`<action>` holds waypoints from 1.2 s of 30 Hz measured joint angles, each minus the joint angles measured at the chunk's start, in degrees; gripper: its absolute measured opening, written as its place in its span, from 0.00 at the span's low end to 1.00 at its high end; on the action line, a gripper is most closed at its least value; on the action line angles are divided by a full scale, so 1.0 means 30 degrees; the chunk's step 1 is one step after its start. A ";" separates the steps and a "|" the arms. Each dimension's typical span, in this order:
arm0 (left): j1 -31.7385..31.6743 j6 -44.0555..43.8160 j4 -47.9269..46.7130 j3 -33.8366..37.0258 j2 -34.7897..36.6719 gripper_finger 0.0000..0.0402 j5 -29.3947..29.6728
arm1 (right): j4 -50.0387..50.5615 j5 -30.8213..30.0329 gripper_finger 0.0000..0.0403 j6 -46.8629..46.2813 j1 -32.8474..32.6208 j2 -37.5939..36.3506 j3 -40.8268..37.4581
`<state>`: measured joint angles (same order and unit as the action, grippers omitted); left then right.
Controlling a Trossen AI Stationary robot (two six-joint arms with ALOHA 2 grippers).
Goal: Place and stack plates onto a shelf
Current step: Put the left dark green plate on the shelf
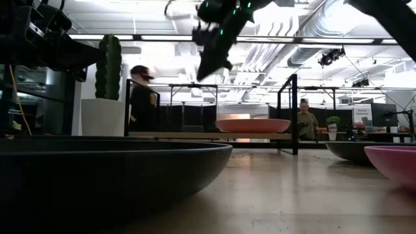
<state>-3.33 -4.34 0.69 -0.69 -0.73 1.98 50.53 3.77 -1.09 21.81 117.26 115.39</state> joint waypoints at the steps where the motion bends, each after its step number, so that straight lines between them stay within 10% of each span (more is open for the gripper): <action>1: 0.0000 0.0007 -0.0007 0.0000 0.0000 0.00 -0.0007 | -0.0050 0.0322 0.00 0.0037 -0.0215 -0.0270 0.0000; 36: -0.0001 0.0000 0.0000 -0.0001 0.0000 0.00 -0.0005 | 0.5768 -0.4449 0.00 -0.5166 -0.7676 -0.5190 -0.0015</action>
<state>-3.34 -4.34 0.69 -0.69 -0.73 1.96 67.83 -9.57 -16.59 -1.22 101.69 115.35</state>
